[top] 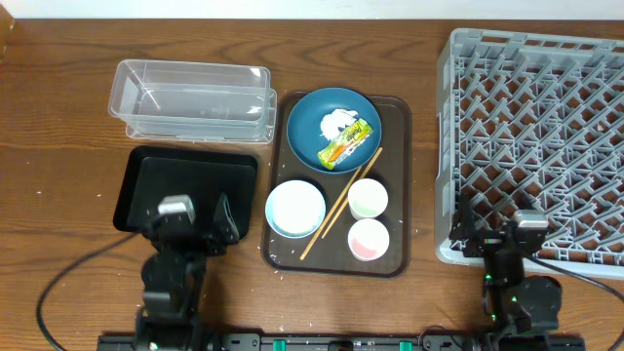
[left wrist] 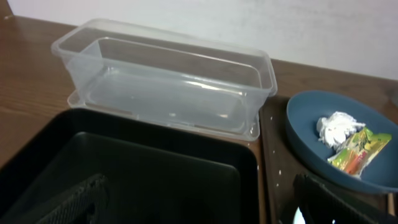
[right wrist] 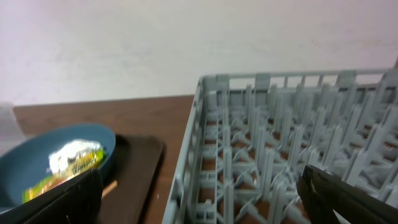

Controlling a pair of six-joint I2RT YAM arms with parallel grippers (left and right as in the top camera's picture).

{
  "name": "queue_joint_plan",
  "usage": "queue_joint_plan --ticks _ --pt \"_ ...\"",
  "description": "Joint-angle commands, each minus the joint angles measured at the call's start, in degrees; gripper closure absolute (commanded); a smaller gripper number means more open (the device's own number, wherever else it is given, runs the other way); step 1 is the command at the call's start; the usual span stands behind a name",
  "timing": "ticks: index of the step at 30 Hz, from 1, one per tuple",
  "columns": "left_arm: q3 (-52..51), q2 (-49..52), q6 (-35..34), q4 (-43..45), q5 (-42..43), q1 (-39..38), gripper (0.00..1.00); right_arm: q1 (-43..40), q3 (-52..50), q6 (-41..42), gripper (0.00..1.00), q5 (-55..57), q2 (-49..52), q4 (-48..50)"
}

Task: Sort waste into correct bins and load items into the dishwasher rack
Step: 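Move the left gripper over the white tissue on the blue plate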

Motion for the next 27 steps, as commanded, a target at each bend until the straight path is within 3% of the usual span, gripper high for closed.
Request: queue_joint_plan --ticks 1,8,12,15,21,27 --pt "10.5 11.4 -0.5 -1.6 0.0 0.3 0.03 1.1 6.7 0.5 0.01 2.6 5.2 -0.2" --pt "35.9 36.3 -0.4 -22.4 0.0 0.3 0.03 1.1 23.7 -0.5 0.01 2.6 25.7 -9.9" --pt "49.0 46.4 -0.2 -38.4 0.0 0.3 0.03 1.1 36.1 -0.8 0.01 0.7 38.3 -21.9" --pt "53.5 51.0 -0.3 -44.8 0.0 0.3 0.03 1.0 44.7 -0.9 0.01 2.2 46.5 -31.3" --pt "53.9 53.4 -0.5 -44.6 3.6 0.2 0.03 1.0 51.8 -0.8 0.01 4.4 56.5 -34.2" --pt "53.9 54.8 -0.5 -30.9 11.0 -0.4 0.03 1.0 51.8 -0.8 0.01 3.2 58.4 -33.7"
